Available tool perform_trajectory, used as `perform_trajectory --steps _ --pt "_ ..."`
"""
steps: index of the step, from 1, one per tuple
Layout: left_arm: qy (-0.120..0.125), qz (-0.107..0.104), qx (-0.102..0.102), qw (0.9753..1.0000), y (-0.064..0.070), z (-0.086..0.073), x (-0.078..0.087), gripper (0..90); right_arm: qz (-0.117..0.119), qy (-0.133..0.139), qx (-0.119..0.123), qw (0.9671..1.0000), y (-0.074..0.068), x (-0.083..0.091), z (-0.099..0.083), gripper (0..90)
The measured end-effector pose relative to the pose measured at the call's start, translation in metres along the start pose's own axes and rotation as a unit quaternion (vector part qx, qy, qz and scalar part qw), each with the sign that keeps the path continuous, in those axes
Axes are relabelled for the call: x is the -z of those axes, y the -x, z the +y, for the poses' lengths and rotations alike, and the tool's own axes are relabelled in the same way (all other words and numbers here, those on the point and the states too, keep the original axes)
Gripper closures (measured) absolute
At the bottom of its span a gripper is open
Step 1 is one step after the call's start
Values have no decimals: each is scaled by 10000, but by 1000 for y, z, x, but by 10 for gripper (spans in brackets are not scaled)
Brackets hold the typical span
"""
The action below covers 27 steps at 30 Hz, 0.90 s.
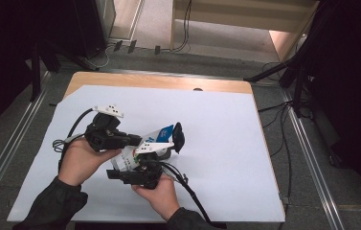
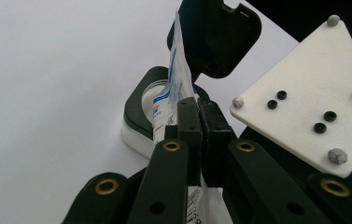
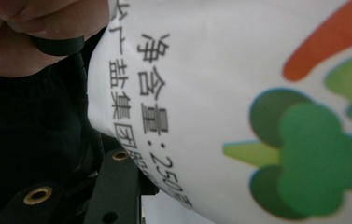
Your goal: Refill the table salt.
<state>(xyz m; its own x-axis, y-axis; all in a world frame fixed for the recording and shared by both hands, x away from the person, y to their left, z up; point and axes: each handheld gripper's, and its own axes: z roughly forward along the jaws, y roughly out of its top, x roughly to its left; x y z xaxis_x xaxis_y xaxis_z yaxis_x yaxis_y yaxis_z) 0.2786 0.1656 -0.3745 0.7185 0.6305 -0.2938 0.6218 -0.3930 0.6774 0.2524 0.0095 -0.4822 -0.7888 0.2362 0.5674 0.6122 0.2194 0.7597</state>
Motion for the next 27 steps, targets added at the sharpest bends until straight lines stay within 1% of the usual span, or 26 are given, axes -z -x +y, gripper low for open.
perform_trajectory --steps 4,14,21,27 --pt "9 16 -11 10000 0 0 0 897 35 -14 18 10000 0 0 1 615" --pt "-8 -20 -26 10000 0 0 0 896 29 5 31 10000 -1 0 1 617" --pt "-30 17 -50 10000 1 0 0 896 38 -5 35 10000 -1 -1 0 616" --pt "-31 -3 -27 10000 0 0 0 896 33 -1 38 10000 -1 -1 0 615"
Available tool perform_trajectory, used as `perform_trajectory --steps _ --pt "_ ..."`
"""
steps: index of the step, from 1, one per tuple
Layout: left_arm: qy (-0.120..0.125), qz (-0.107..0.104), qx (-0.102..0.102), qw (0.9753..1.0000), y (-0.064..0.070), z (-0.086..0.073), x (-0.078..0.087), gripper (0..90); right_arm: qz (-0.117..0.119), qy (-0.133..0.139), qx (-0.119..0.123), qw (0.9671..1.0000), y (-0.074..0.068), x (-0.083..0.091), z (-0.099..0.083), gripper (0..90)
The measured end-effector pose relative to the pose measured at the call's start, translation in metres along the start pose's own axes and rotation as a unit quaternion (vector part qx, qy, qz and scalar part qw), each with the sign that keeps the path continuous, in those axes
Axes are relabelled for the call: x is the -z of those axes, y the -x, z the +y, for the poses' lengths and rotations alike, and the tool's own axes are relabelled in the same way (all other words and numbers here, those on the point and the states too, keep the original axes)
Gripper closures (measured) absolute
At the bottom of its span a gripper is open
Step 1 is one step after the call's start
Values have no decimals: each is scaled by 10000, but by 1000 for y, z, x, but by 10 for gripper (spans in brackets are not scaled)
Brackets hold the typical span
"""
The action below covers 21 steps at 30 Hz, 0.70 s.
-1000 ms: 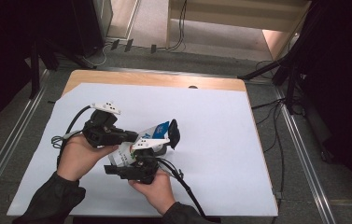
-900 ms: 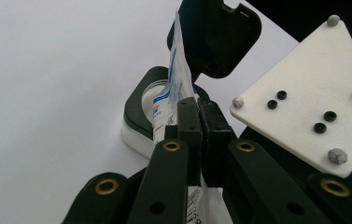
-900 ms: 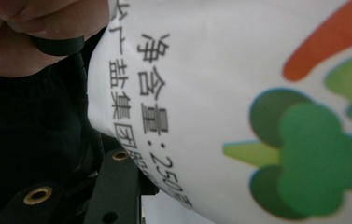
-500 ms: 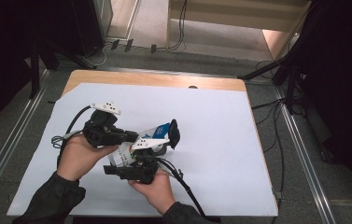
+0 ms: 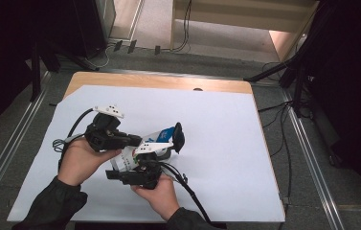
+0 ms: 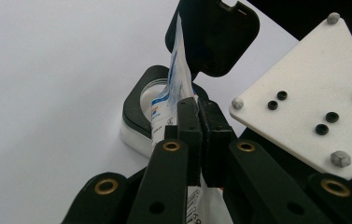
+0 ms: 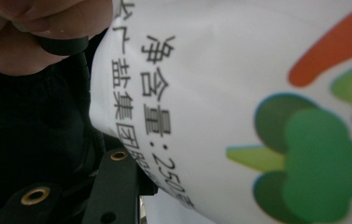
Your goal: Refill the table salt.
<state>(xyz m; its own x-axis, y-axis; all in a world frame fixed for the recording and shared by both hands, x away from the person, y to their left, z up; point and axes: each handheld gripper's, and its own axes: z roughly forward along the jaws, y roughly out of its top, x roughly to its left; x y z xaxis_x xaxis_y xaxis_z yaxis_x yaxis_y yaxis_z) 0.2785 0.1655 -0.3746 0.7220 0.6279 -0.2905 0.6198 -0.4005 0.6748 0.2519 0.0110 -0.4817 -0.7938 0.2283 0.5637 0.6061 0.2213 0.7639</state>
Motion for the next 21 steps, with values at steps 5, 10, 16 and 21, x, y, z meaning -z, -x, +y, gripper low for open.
perform_trajectory --steps 5,10,16,21 --pt "5 0 -1 10000 0 0 0 896 1 -8 -14 10000 0 0 0 614" --pt "-7 13 -22 10000 0 0 0 896 9 -9 -1 10000 0 0 0 614" --pt "30 7 -36 10000 1 0 2 896 27 15 -10 10000 -1 0 1 613" --pt "33 9 -37 10000 1 1 2 896 32 24 -15 10000 -1 0 1 611"
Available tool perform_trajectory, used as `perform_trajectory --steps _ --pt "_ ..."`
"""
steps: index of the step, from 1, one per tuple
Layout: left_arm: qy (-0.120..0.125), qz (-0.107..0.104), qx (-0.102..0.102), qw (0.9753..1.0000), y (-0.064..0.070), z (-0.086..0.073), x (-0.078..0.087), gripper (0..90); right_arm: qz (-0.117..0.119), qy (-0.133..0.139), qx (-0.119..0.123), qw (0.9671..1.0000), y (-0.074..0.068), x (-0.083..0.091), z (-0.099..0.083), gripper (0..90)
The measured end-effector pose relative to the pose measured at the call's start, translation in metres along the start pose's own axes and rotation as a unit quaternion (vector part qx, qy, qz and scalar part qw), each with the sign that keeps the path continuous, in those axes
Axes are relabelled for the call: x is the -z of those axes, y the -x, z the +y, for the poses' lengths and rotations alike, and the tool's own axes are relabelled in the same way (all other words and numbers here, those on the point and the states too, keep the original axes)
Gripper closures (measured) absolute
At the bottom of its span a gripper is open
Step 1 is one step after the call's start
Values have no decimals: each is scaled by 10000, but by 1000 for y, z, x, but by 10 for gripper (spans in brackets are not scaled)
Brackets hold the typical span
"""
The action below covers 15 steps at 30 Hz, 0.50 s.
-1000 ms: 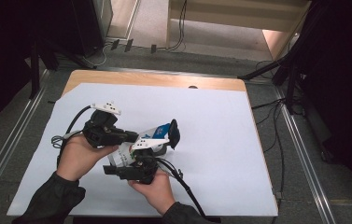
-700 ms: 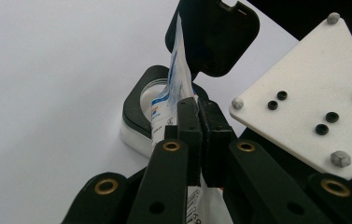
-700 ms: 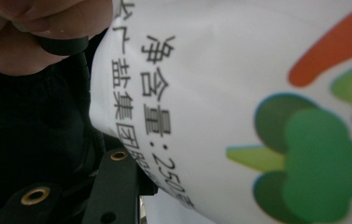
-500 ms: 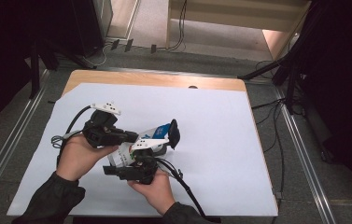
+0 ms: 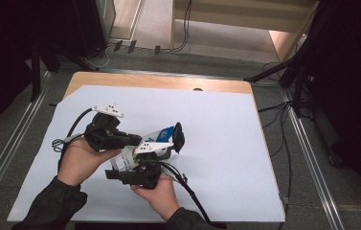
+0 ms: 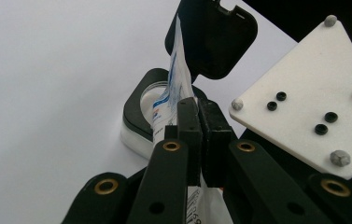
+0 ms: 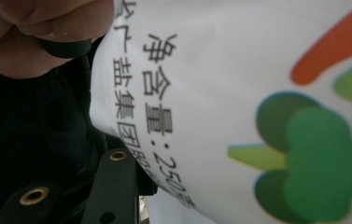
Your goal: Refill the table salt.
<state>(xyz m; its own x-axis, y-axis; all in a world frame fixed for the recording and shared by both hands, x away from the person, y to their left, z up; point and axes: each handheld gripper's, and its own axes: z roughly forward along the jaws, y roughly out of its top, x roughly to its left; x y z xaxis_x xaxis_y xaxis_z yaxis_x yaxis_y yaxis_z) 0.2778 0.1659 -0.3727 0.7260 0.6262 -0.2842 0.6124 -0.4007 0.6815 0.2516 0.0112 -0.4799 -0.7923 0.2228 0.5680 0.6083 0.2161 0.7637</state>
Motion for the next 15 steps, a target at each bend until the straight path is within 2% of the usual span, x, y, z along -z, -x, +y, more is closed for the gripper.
perform_trajectory --steps 15 --pt "43 22 -26 10000 1 1 0 896 10 24 -5 10000 1 0 1 610"
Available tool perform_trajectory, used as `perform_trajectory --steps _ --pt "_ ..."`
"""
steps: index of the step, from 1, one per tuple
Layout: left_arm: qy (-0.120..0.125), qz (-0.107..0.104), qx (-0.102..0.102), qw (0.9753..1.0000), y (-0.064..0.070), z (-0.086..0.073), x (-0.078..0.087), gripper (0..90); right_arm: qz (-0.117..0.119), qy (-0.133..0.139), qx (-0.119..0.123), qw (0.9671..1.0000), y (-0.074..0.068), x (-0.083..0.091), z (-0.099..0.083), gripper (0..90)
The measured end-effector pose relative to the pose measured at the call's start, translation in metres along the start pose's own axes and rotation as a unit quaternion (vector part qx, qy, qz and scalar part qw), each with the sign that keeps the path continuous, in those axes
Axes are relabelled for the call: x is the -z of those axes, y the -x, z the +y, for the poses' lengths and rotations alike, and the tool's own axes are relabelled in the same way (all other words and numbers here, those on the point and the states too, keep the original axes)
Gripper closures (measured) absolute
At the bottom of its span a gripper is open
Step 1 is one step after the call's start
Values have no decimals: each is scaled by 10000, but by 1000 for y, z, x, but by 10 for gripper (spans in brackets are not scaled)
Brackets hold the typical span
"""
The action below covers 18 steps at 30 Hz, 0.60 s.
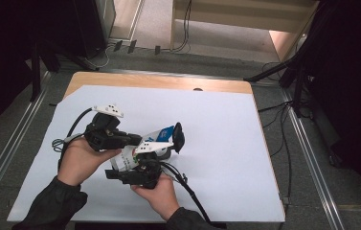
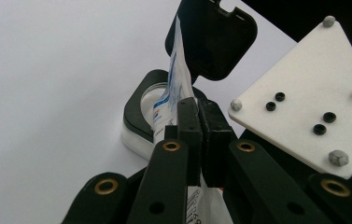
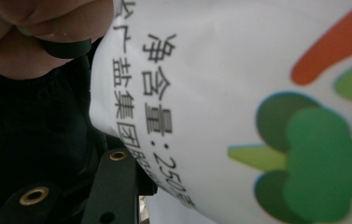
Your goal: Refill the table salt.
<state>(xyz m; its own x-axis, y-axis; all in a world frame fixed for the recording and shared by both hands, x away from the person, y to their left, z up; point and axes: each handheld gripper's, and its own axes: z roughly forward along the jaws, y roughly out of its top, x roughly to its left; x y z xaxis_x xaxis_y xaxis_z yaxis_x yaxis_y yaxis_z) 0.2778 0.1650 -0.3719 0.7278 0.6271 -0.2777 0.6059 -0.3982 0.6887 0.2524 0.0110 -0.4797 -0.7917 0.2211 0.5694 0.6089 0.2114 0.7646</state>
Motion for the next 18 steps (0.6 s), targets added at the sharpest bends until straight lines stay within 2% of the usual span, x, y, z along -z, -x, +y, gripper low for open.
perform_trajectory --steps 18 --pt "-21 -4 6 10000 0 0 -1 896 -14 -15 14 10000 0 0 1 599"
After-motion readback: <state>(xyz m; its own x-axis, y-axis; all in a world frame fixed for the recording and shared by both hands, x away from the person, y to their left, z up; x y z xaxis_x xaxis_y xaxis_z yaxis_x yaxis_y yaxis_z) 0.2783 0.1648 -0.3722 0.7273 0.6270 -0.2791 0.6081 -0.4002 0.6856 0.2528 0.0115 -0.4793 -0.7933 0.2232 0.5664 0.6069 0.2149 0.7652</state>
